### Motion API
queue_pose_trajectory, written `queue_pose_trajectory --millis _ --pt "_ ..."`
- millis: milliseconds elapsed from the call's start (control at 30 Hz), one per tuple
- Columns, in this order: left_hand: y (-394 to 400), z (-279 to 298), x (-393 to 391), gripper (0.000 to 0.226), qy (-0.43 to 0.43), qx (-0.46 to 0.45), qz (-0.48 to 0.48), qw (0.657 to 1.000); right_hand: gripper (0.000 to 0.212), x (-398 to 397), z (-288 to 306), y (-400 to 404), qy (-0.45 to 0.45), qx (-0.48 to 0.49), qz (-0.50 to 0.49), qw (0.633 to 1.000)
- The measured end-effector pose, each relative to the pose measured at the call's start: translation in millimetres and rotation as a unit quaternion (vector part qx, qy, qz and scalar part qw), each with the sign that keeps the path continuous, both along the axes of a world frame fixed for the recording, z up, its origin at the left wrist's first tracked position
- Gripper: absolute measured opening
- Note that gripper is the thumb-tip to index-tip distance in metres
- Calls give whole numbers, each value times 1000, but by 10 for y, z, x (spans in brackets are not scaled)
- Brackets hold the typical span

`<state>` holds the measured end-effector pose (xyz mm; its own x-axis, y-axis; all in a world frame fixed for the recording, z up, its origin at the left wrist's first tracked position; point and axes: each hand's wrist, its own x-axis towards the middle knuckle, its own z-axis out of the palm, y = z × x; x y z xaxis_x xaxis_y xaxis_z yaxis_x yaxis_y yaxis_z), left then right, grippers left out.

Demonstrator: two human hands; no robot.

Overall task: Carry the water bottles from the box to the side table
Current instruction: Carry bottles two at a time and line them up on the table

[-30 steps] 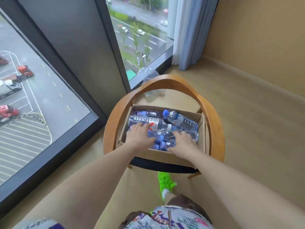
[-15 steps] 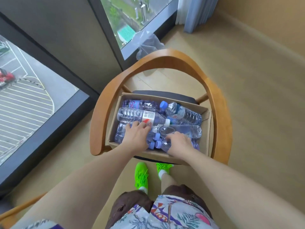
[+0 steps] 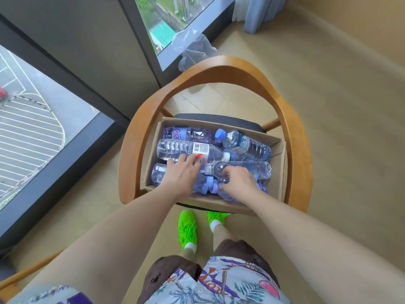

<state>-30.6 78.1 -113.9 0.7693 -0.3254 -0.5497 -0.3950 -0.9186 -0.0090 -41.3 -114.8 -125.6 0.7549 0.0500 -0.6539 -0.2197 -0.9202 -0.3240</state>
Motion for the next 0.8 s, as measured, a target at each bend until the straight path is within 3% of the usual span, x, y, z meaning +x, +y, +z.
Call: queue_pose_trajectory --millis 100,233,333,433,633,800 --pt "67 44 8 63 19 -24 17 999 35 97 22 45 -29 19 -33 999" --pt "168 134 155 70 25 -127 113 985 34 207 109 142 -62 21 -63 996" --pt "230 196 244 60 26 -204 239 949 32 194 157 136 -55 12 -81 995" --pt "295 240 296 74 19 -245 341 907 33 138 180 58 -36 -10 -82 996" --pt "320 323 400 74 -2 -263 388 883 35 114 199 108 -13 -3 -50 999" --pt "345 328 336 67 -3 -265 388 883 31 52 73 528 34 65 81 994"
